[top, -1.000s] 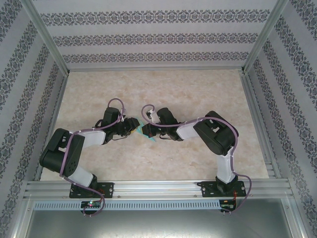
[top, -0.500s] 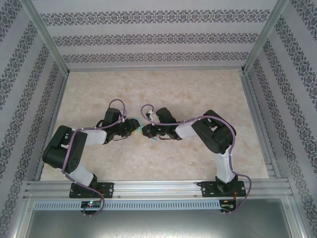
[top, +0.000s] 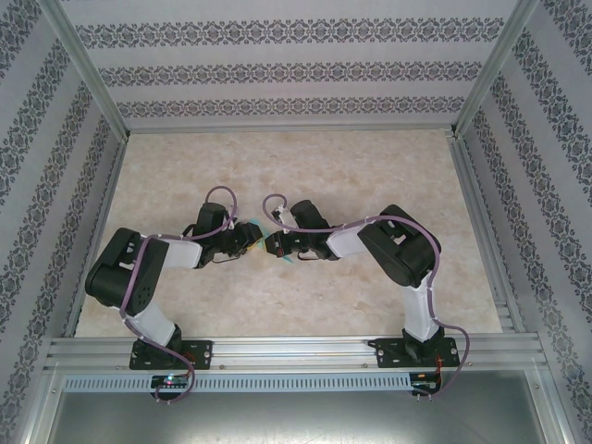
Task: Fold a paper plane with a square sheet of paper (pick it up from the middle)
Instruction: Fold the wing for the fifth time at the center of the table.
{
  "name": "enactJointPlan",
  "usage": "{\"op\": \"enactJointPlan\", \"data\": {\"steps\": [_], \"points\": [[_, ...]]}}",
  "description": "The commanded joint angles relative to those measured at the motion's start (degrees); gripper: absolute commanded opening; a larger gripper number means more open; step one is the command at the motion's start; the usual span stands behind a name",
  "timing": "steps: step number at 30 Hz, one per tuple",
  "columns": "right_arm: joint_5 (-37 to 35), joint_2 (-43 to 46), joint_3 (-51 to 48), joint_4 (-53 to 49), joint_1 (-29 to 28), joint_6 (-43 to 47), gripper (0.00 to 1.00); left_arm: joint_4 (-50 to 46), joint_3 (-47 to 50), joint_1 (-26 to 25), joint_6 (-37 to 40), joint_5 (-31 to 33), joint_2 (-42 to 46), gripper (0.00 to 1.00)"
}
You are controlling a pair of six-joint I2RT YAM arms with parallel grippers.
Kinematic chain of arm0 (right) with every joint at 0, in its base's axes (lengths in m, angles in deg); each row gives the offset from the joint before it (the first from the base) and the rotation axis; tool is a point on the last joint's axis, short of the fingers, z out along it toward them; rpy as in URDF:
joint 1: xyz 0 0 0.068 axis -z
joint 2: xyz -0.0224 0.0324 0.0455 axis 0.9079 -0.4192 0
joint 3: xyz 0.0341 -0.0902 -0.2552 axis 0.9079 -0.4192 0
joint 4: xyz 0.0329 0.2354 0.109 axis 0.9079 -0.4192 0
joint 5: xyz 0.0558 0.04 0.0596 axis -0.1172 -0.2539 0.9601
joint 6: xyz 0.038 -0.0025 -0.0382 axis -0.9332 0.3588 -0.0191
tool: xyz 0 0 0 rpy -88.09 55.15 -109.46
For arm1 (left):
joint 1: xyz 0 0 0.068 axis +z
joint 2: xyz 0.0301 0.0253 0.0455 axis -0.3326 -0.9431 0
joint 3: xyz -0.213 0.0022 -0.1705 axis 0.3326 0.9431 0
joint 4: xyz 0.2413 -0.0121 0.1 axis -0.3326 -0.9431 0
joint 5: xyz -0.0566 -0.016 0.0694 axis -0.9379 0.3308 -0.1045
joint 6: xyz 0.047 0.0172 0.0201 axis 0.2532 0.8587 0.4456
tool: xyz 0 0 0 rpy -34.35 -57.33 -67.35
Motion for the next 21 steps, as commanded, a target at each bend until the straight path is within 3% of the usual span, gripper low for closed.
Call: {"op": "enactJointPlan", "data": {"steps": [1, 6, 14, 21], "points": [[1.26, -1.35, 1.49, -1.58, 0.53, -0.52, 0.04, 2.40, -0.87, -0.45, -0.09, -0.70, -1.67, 0.32], [1.23, -1.35, 1.87, -2.95, 0.58, -0.10, 0.07, 2.78, -0.95, -0.50, -0.35, -0.68, -2.84, 0.31], [2.08, 1.22, 2.88, -7.46, 0.94, 2.83, 0.23, -0.61, -1.08, -0.41, 0.35, 1.67, -2.93, 0.30], [3.79, 4.24, 3.58, -12.83, 2.33, 6.20, 0.30, -1.48, -1.41, -0.36, 0.53, 2.24, -3.42, 0.30]]}}
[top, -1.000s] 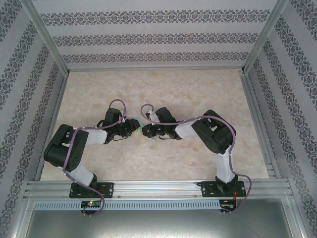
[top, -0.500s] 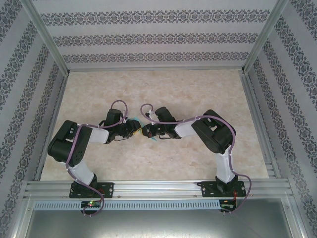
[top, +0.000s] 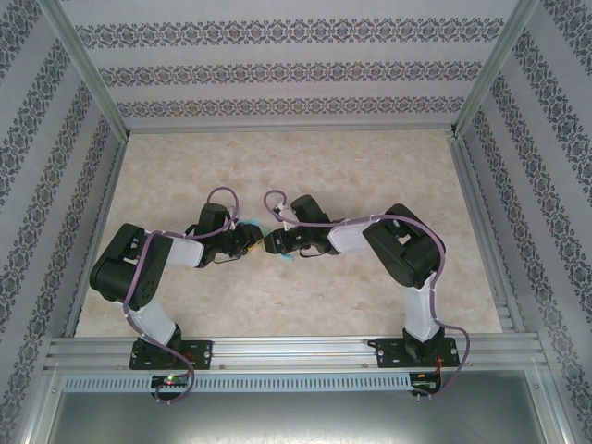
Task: Fold a paper plane with a square sheet of paper (pick it up from the middle)
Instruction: Fold the wing for the fifth time at the center of the table.
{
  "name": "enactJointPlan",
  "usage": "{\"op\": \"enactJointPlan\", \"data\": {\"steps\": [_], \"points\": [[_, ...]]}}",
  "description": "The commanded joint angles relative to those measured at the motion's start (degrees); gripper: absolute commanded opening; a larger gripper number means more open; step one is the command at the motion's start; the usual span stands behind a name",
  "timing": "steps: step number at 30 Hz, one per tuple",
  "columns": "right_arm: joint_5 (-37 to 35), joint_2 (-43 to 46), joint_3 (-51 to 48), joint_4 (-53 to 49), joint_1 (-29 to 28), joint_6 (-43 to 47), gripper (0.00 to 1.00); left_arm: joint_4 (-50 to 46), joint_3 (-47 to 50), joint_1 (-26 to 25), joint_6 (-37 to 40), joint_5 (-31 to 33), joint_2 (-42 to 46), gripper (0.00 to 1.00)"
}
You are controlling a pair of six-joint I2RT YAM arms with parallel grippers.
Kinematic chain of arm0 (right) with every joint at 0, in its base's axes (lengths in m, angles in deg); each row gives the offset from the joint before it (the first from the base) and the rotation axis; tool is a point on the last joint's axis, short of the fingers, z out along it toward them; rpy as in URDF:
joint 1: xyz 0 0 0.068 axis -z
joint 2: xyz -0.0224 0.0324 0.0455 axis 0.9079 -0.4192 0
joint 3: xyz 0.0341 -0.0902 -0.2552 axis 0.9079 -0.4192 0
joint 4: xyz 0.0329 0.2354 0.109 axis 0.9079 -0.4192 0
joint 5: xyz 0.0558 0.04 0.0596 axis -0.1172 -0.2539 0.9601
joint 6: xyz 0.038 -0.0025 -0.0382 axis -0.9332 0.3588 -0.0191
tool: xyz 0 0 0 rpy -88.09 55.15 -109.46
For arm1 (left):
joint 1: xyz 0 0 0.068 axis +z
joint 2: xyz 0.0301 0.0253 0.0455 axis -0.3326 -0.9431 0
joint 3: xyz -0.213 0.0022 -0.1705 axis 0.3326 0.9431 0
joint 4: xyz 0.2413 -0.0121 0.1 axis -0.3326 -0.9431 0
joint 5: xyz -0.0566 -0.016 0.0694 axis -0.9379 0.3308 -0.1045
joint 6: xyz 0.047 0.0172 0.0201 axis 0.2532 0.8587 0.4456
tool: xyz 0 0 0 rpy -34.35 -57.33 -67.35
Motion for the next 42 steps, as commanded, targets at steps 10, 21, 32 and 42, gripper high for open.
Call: {"op": "enactJointPlan", "data": {"steps": [10, 21, 32, 42], "points": [[-3.44, 6.68, 3.55, -18.01, 0.63, 15.75, 0.38, -3.61, -1.65, -0.36, 0.53, 1.82, -1.69, 0.30], [-3.83, 4.45, 6.87, -21.31, -1.34, 19.84, 0.37, -3.76, -1.73, -0.42, 0.50, 1.51, -2.02, 0.30], [-5.08, 1.76, 8.16, -21.84, -1.41, 22.24, 0.31, -4.15, -2.05, -0.40, 0.56, 1.16, -1.78, 0.30], [-5.91, 0.26, 7.99, -21.28, -1.45, 22.40, 0.22, -4.68, -2.25, -0.34, 0.77, 1.25, -1.52, 0.29]]}}
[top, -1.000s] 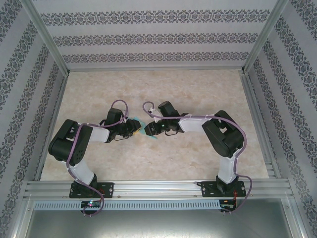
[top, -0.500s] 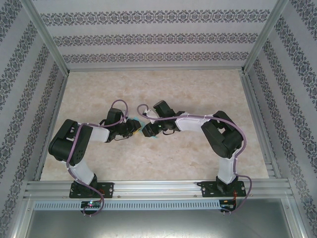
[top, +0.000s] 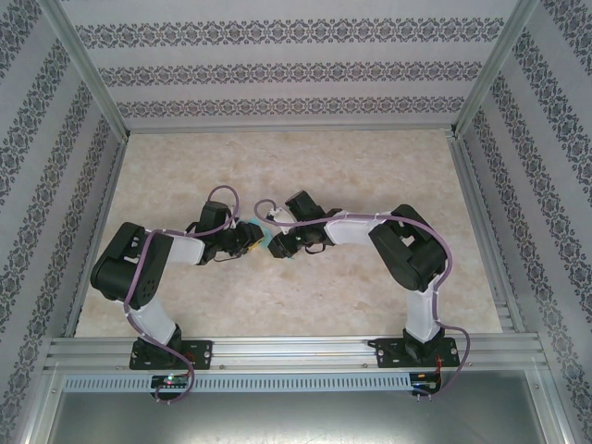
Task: Fold a paper plane with a square sheet of paper (pick it up from the middle)
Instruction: Fold the wing for the fifth time at the center of the table.
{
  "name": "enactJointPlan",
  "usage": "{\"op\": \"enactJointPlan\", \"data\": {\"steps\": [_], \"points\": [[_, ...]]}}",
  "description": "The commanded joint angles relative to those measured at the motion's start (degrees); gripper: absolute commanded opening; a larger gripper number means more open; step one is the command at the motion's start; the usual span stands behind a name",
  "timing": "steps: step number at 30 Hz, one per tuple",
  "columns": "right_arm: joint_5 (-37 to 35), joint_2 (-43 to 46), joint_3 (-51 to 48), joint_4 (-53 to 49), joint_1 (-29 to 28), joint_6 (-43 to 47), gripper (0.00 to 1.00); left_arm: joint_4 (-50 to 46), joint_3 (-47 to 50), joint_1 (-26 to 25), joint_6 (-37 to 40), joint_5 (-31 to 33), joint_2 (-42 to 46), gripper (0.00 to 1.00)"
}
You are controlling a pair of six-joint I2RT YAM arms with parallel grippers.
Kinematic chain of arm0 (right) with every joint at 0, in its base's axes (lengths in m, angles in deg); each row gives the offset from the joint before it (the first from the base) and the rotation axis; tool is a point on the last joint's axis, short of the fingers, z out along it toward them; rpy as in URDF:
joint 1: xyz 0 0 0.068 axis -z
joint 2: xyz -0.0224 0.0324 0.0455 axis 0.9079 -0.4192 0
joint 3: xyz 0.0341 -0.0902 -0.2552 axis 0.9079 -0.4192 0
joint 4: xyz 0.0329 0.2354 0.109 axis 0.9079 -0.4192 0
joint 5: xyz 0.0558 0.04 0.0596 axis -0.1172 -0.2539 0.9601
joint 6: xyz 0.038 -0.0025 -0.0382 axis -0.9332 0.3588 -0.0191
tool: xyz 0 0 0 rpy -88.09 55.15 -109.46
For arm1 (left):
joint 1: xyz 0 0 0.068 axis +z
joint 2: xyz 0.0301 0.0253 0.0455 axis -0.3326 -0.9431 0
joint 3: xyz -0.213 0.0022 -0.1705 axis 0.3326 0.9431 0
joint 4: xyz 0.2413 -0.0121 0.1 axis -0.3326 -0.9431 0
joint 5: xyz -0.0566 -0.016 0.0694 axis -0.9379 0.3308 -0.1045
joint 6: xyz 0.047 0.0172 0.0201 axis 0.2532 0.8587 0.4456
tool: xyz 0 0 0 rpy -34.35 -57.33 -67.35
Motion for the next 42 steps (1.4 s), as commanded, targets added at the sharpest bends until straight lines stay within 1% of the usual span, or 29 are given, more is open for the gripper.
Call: {"op": "enactJointPlan", "data": {"steps": [1, 4, 7, 10, 12, 15, 18, 25, 33, 42], "points": [[-0.59, -1.29, 0.90, 0.37, -0.06, 0.91, 0.18, -2.04, -0.55, -0.36, 0.66, 1.27, -1.04, 0.29], [0.51, -1.12, 0.35, 1.28, 0.25, 0.36, 0.10, -2.26, -0.46, -0.36, 0.57, 1.32, 0.11, 0.30], [2.46, -0.85, -0.69, 2.97, 0.80, -1.34, 0.07, -2.57, -0.49, -0.31, 0.77, 1.16, 2.49, 0.30], [4.79, -0.67, -1.89, 5.43, 1.60, -4.31, 0.05, -2.23, -0.16, -0.28, 1.50, 0.76, 5.54, 0.33], [7.01, -0.93, -2.64, 7.68, 2.36, -7.85, 0.04, -2.13, -0.09, -0.52, 3.38, -0.59, 7.63, 0.35], [9.80, -1.26, -3.77, 11.35, 3.05, -12.61, 0.03, -4.42, -0.26, -1.40, 6.35, -0.51, 10.66, 0.36], [10.34, -1.79, -4.05, 12.81, 3.16, -16.12, 0.03, -4.70, 0.42, -2.17, 6.99, -0.05, 11.51, 0.36], [11.06, -3.38, -3.89, 12.60, 3.47, -20.04, 0.02, 0.31, 1.68, -3.28, 4.75, -0.57, 7.54, 0.33], [10.14, -4.88, -3.91, 10.50, 3.49, -20.93, 0.01, 6.22, 2.39, -3.35, 1.98, -0.40, 2.68, 0.28], [9.74, -5.33, -3.54, 8.99, 3.62, -20.55, 0.00, 6.58, 1.95, -3.35, 1.80, 0.25, 0.25, 0.26]]}}
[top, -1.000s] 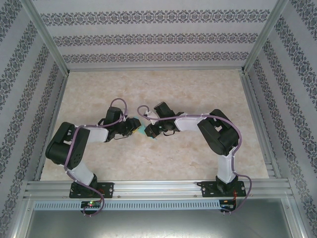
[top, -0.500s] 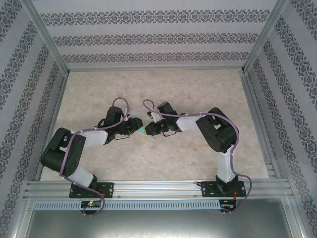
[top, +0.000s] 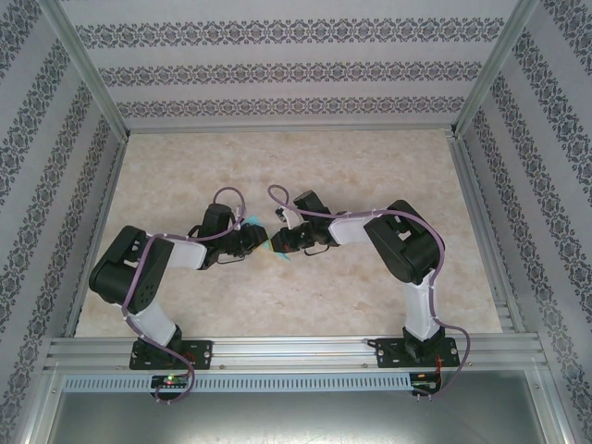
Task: Fold a paper plane with a square sheet of paper (pick it up from the middle)
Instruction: Fold the wing for the fifth time at the center of the table.
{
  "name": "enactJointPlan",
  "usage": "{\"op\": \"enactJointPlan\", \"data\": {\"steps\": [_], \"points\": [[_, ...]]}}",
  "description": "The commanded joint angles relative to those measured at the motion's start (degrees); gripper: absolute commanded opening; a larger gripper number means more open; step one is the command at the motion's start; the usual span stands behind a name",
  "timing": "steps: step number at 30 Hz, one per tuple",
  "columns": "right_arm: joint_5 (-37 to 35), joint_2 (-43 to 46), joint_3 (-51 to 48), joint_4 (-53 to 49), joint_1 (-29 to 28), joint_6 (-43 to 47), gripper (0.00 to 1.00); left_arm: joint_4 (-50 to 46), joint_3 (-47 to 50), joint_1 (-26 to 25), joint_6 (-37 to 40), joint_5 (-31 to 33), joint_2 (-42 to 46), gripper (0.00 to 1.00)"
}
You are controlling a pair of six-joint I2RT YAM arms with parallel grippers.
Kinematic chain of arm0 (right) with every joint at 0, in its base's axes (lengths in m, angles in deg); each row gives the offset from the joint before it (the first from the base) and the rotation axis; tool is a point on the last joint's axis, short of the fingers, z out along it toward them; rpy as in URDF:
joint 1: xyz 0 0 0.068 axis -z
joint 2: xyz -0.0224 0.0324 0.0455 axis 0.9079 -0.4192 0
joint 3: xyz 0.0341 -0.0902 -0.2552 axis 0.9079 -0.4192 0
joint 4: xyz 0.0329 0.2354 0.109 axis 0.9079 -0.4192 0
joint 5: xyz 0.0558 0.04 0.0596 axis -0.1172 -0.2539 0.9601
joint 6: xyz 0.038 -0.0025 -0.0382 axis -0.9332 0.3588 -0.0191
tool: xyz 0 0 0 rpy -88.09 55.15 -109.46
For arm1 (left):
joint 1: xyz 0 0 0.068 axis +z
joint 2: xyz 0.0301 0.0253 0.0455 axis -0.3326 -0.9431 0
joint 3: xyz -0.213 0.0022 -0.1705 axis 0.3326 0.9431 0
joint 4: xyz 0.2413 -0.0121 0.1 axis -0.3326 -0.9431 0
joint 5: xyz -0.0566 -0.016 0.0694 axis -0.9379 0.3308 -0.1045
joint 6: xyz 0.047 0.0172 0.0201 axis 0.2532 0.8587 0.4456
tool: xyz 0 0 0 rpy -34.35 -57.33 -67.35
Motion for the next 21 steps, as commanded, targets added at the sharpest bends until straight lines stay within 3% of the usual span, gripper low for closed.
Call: {"op": "enactJointPlan", "data": {"steps": [1, 8, 21], "points": [[-0.01, -2.01, -0.27, -2.71, 0.34, -0.10, 0.00, 2.24, -0.05, -0.70, -0.62, 0.39, -1.33, 0.26], [0.67, -1.68, -0.19, -3.00, 0.41, -0.06, 0.03, -0.50, -0.42, -0.69, -0.25, 2.22, -2.44, 0.24], [3.94, 2.89, -0.89, -3.99, 1.30, -0.07, 0.19, -5.33, -1.50, -0.62, -1.28, 4.99, -4.29, 0.23]]}}
